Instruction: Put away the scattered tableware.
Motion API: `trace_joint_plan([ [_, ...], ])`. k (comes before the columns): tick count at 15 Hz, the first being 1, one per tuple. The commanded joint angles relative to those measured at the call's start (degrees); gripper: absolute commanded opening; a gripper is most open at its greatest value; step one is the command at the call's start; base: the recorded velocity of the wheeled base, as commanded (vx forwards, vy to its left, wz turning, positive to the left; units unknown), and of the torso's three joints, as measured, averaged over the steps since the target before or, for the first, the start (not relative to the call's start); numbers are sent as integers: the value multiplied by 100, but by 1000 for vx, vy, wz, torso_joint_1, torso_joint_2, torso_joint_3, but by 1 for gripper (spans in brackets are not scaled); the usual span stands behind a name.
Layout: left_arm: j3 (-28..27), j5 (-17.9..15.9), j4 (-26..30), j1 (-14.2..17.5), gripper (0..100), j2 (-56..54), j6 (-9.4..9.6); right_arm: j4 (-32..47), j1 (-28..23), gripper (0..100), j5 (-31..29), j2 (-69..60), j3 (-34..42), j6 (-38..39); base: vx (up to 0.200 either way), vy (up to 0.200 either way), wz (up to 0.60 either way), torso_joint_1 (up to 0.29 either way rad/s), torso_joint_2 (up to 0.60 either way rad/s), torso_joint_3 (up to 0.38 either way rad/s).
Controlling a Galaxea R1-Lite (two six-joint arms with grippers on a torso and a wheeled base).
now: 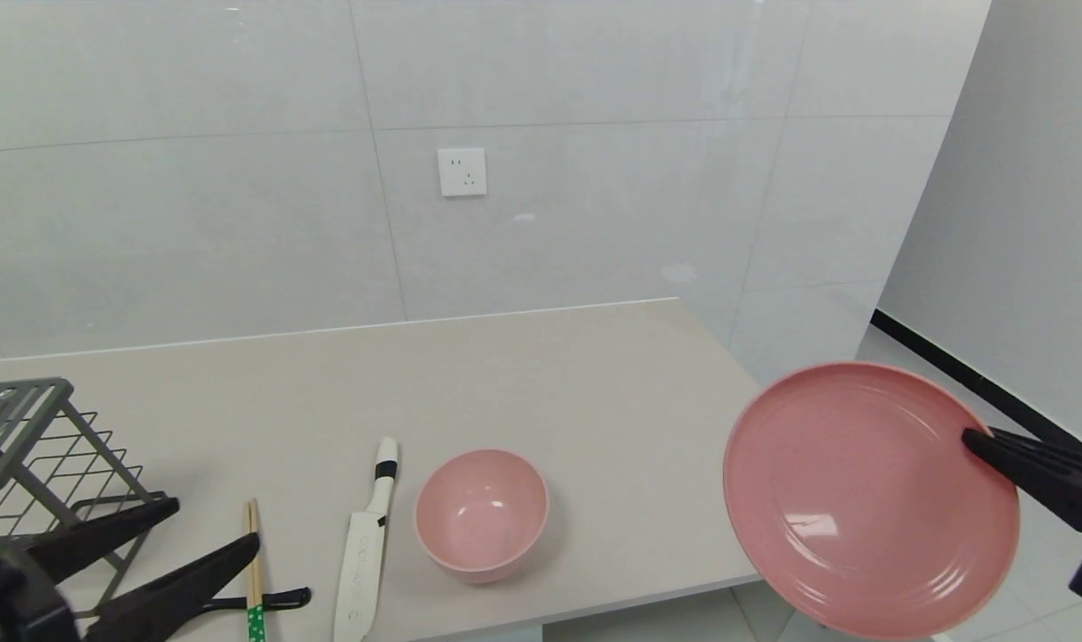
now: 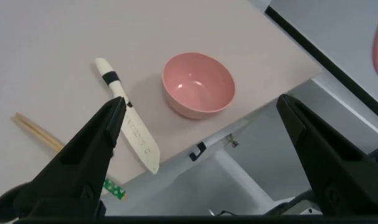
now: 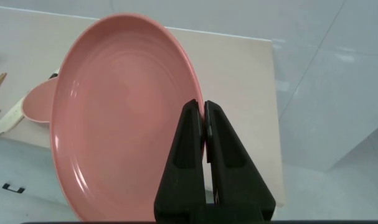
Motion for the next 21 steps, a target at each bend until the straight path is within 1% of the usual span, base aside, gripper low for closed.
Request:
trace_joint_plan([
  [1, -97, -6, -725, -113, 100, 1700, 27, -3, -31, 0, -3, -675, 243, -11, 0, 0, 0, 0, 0, 0],
  [2, -106, -6, -1067, -254, 100, 2201, 18, -3, -40, 0, -12, -930, 331, -46, 0, 0, 0, 0, 0, 0],
  [3, -114, -6, -1480, -315, 100, 2737, 18, -3, -75, 0, -12, -1167, 445, -327, 0, 0, 0, 0, 0, 0],
  [5, -123, 12, -2131, -342, 100, 3599, 18, -3, -268, 0, -3, -1475, 674, -837, 0, 0, 0, 0, 0, 0],
  [6, -176, 12, -2438, -342, 100, 3994, 18, -3, -303, 0, -3, -1642, 832, -890, 0, 0, 0, 0, 0, 0],
  [7, -220, 12, -2895, -359, 100, 4469, 27, -3, -303, 0, -3, -1906, 1104, -890, 0, 0, 0, 0, 0, 0],
  [9, -237, 73, -3581, -535, 100, 5049, 18, 15, -312, 0, -3, -2451, 1421, -881, 0, 0, 0, 0, 0, 0],
  [10, -237, 108, -3651, -579, 100, 5137, 10, 24, -321, 0, -3, -2574, 1438, -881, 0, 0, 0, 0, 0, 0],
  [11, -281, 319, -3704, -641, 100, 5409, 18, 147, -435, 0, -3, -2829, 1438, -890, 0, 0, 0, 0, 0, 0],
  [12, -352, 398, -3713, -641, 100, 5567, 18, 252, -470, 0, 5, -2960, 1438, -890, 0, 0, 0, 0, 0, 0],
  [14, -448, 416, -3713, -641, 100, 5813, 10, 534, -470, 0, 5, -3294, 1438, -890, 0, 0, 0, 0, 0, 0],
  [16, -554, 433, -3704, -614, 100, 6016, 1, 569, -514, 0, -3, -3602, 1438, -881, 0, 0, 0, 0, 0, 0],
  [18, -624, 521, -3713, -597, 100, 6235, -8, 674, -584, 0, -3, -3831, 1438, -881, 0, 0, 0, 0, 0, 0],
  [21, -844, 574, -3783, -614, 100, 6552, -17, 1008, -584, 0, -3, -4208, 1438, -881, 0, 0, 0, 0, 0, 0],
])
